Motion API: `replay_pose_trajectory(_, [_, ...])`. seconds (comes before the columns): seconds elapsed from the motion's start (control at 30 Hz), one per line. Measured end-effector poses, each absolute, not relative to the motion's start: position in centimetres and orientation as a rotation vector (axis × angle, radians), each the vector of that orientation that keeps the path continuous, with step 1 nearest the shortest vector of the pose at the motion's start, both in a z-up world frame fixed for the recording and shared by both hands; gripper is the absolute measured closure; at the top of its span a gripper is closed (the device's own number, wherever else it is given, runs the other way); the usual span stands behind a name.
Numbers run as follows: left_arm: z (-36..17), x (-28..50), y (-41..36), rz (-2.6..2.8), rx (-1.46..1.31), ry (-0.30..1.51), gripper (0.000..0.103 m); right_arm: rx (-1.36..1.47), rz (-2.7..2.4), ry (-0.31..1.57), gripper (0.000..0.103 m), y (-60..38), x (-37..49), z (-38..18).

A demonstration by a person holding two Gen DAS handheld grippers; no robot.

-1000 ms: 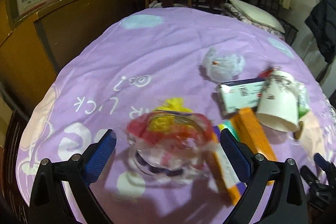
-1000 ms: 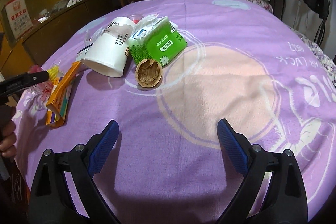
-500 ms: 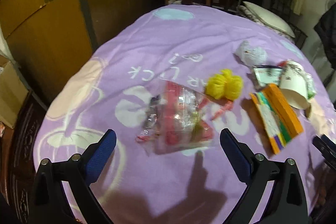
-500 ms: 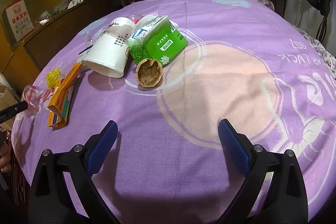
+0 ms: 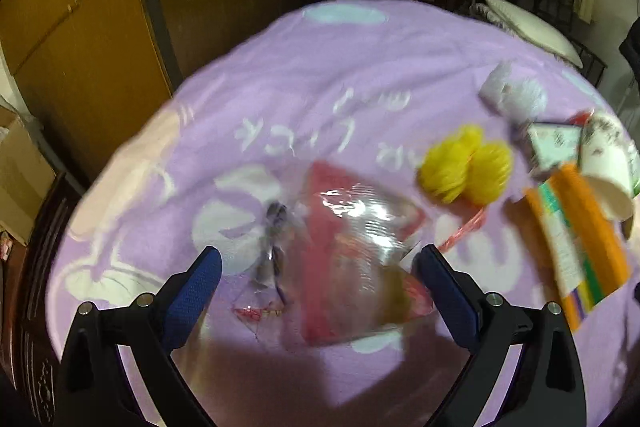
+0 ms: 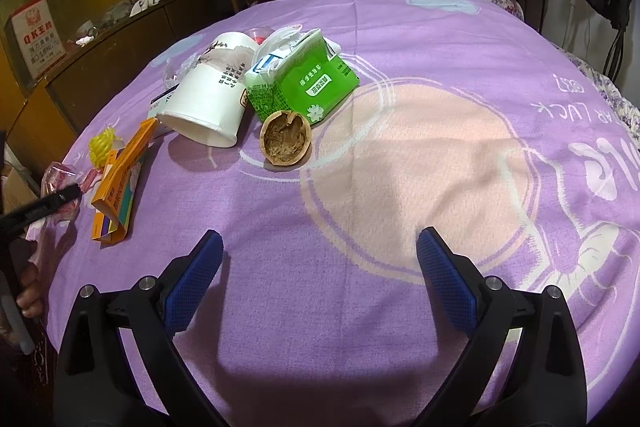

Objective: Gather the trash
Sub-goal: 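Grasp the clear plastic bag with the left tool while the right tool grasps the orange box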

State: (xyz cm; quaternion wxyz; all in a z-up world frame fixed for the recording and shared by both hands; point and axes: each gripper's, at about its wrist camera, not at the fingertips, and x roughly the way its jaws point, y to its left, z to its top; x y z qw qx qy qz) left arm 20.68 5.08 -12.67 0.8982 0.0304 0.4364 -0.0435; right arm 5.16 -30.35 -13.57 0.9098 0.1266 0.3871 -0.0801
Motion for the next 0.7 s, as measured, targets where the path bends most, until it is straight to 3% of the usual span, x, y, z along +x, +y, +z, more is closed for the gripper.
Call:
replay_pose_trajectory(0.3, [-12.8, 20.5, 5.5, -0.105, 0.038, 0.881, 0.007, 0.225, -0.157, 0.755, 0.009, -29.4, 4.4, -12.9])
replay_pose_trajectory(0.7, [-12.9, 19.9, 6.0, -0.126, 0.006, 0.884, 0.006, 0.203, 0.095, 0.75, 0.009, -20.8, 7.2, -12.0])
